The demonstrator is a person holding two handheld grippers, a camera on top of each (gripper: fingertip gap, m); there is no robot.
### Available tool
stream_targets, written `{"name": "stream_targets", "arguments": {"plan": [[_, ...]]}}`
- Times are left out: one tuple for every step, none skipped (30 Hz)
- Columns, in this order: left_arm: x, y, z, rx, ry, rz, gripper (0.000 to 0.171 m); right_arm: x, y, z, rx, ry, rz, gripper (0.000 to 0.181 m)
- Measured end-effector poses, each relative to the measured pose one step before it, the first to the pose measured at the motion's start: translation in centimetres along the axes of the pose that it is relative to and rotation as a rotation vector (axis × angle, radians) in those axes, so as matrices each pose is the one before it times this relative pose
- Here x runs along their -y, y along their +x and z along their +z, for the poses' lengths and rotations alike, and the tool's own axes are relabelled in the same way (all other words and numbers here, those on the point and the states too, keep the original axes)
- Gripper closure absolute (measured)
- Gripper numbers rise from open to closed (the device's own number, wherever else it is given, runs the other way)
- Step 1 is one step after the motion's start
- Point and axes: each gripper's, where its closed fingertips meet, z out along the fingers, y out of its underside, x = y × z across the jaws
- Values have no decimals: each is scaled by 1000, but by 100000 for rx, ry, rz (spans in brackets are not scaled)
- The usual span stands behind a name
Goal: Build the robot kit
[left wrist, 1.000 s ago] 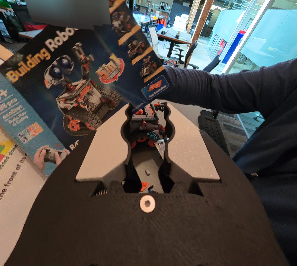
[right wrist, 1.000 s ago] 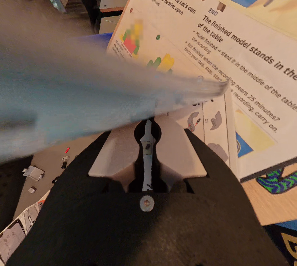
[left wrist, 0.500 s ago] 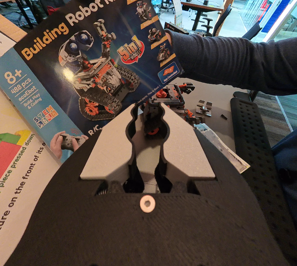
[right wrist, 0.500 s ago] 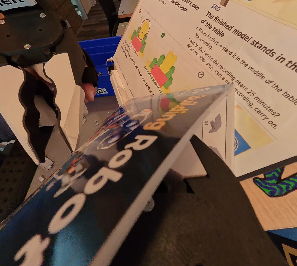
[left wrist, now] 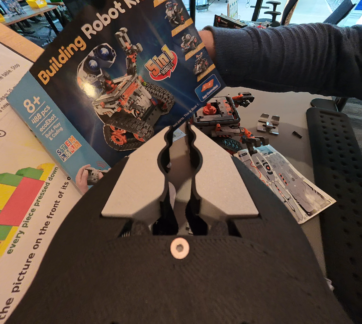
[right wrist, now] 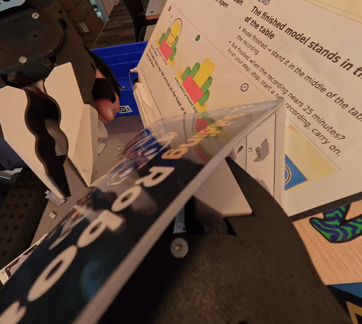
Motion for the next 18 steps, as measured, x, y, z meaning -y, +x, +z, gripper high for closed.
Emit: {"name": "stream_targets", "arguments": {"plan": [[148, -19, -118, 666, 587, 859, 160, -18, -10, 6, 112, -109, 67, 181], [152, -15, -97, 509, 750, 523, 160, -4, -9, 4, 163, -83, 71, 181], [93, -17, -76, 232, 475, 201, 160, -7, -2, -5, 93, -71, 131, 181], [12, -23, -50, 226, 59, 233, 160, -11, 8, -5, -54, -77, -4, 181], [-85, 17, -21, -127, -315, 144, 159, -13, -3, 8, -47, -144, -32, 181], [-101, 25, -29, -197, -424, 162, 158, -18, 12, 12, 46, -157, 160, 181], [-45, -144, -76, 640, 53, 243, 158, 5, 8, 12, 39, -153, 177, 181], [5, -102, -76, 300, 319, -63, 159, -3, 15, 18, -47, -139, 119, 181], [3, 32, -82, -516, 312, -73, 158, -18, 16, 13, -79, -139, 63, 181], [19, -19, -95, -30, 275, 248, 158, 1, 3, 4, -26, -132, 101, 181], [16, -16, -124, 126, 212, 398, 158, -6, 3, 3, -21, -85, 123, 181], [-7, 68, -158, -379, 102, 516, 156, -8, 1, 4, -101, -74, 32, 148], [-15, -5, -196, -36, 155, 546, 155, -8, 3, 3, -108, -77, 14, 147], [-10, -125, -234, 511, 259, 360, 154, -3, 11, 11, -87, -99, 127, 152], [31, -76, -244, 172, 465, 223, 153, 3, 8, 12, -97, -147, 160, 152], [70, 15, -267, -209, 714, 395, 152, -4, 15, 15, -116, -231, 85, 150], [80, 45, -266, -80, 814, 596, 149, -6, 7, 1, -67, -182, 127, 149], [-90, 172, -230, -814, -308, 318, 145, -8, 11, 10, -22, -51, 170, 150]]}}
